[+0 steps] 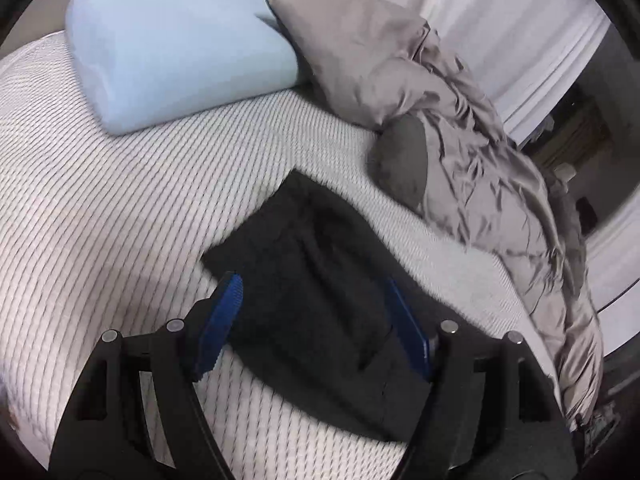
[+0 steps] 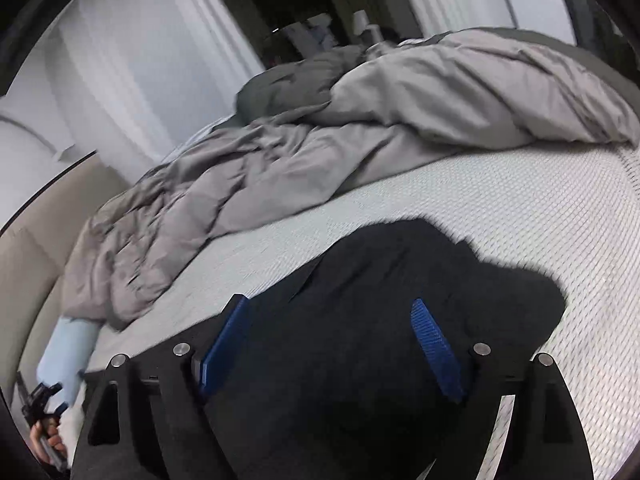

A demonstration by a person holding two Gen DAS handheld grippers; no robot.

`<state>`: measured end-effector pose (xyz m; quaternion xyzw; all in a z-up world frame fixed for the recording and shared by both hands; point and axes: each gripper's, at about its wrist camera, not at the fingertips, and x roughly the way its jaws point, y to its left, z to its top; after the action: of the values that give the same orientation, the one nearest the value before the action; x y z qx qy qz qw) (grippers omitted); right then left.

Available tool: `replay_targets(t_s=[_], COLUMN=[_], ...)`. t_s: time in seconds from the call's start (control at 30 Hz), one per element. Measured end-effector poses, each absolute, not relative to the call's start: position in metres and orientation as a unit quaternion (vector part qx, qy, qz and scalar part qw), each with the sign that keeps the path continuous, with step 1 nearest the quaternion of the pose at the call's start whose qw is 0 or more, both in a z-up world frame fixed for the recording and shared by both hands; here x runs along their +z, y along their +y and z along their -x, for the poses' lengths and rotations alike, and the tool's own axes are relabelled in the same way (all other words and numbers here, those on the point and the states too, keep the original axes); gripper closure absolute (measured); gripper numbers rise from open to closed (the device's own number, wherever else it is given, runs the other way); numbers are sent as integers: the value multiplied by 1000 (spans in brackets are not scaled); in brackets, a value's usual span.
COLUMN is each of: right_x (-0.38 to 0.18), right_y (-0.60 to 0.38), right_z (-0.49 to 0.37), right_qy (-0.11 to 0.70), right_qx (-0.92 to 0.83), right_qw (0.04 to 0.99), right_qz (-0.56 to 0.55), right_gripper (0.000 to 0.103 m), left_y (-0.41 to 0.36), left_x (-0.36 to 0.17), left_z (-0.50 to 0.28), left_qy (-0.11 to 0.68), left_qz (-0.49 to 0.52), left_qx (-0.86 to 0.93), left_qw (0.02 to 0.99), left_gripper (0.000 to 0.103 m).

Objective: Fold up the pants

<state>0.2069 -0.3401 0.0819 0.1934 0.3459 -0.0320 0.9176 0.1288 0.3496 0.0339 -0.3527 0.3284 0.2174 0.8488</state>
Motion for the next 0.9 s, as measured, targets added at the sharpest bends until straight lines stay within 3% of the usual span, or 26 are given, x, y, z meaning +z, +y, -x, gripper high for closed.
replay_targets(t_s=[0.13, 0.27, 0.33, 0.37, 0.53, 0.57, 0.63, 0.67, 0.7, 0.9], right_x=[90, 88, 85, 84, 85, 84, 81, 80, 77, 74], right_y=[-325, -333, -338, -340, -353, -356, -359, -361, -362, -366], right_z=[-182, -152, -142, -141, -132, -133, -135, -138, -140, -139], right_qy=[339, 311, 303, 302, 282, 281, 283, 286, 289, 284], right_qx=[-19, 17, 35, 39, 60, 65, 62, 59, 57, 61], right_qw=[930, 931, 933, 933, 933, 931, 929, 928, 926, 927], right_qz=[-145, -193, -193, -191, -215, -222, -231, -232, -236, -238], right_gripper=[19, 18, 18, 18, 18, 18, 18, 18, 18, 18], left_y=[334, 313, 307, 307, 314, 316, 321, 325, 327, 322], left_x=[11, -10, -22, -29, -52, -54, -56, -58, -57, -13], left_z=[-88, -57, -62, -69, -97, -104, -115, -118, -116, -99], left_qy=[354, 354, 373, 385, 389, 379, 365, 358, 343, 288], left_qz=[379, 382, 374, 384, 424, 434, 453, 466, 471, 364], left_qx=[234, 227, 214, 202, 185, 179, 157, 144, 143, 209], left_qw=[823, 823, 822, 814, 797, 797, 798, 796, 800, 861], left_gripper=[33, 33, 38, 47, 52, 57, 79, 96, 101, 102])
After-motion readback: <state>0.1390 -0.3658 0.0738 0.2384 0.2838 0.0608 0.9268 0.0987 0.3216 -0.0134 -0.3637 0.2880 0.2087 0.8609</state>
